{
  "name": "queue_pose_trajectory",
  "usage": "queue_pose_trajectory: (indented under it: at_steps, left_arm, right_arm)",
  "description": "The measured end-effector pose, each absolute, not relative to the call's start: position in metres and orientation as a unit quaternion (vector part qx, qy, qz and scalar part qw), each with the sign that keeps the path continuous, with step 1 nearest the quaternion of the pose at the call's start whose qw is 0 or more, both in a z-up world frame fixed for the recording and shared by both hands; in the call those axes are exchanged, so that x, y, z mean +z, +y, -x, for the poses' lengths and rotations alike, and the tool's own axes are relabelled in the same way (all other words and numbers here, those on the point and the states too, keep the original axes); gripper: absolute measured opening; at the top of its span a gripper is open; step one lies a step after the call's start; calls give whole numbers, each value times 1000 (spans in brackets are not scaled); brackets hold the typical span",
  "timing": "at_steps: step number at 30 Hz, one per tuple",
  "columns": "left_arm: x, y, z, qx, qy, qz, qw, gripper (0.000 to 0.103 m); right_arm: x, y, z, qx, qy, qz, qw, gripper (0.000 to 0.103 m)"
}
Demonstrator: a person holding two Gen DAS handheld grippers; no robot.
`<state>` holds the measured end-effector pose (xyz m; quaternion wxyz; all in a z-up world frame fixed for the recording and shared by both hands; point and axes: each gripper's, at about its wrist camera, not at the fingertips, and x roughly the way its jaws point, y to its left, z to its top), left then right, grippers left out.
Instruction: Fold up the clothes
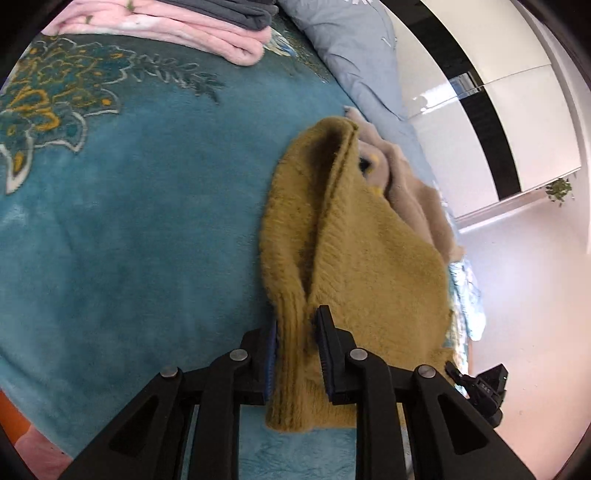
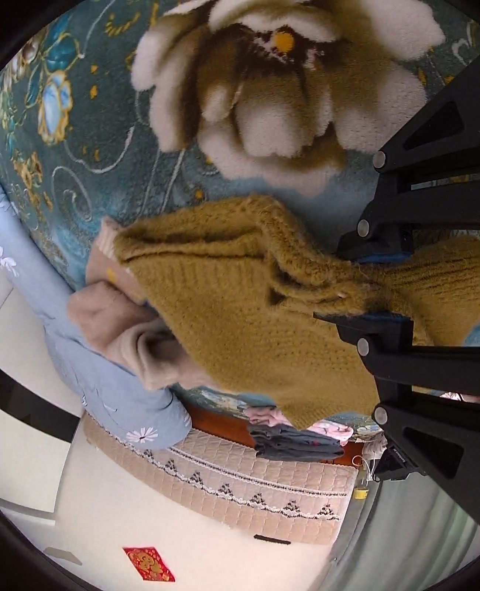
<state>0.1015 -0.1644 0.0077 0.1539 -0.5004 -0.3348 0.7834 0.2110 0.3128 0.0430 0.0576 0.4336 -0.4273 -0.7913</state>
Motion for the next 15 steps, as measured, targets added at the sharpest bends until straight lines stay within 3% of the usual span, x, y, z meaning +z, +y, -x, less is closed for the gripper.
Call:
queue_pose_trajectory:
  at_steps: [8, 15]
  left_arm:
    - [23, -179, -117, 825, -310, 467, 72, 20]
    - [33, -86, -126, 833, -234, 473, 167, 20]
  right_arm:
    - [24, 323, -210, -768, -464, -437, 63, 24]
    - [22, 323, -212, -763, -474, -435, 64, 26]
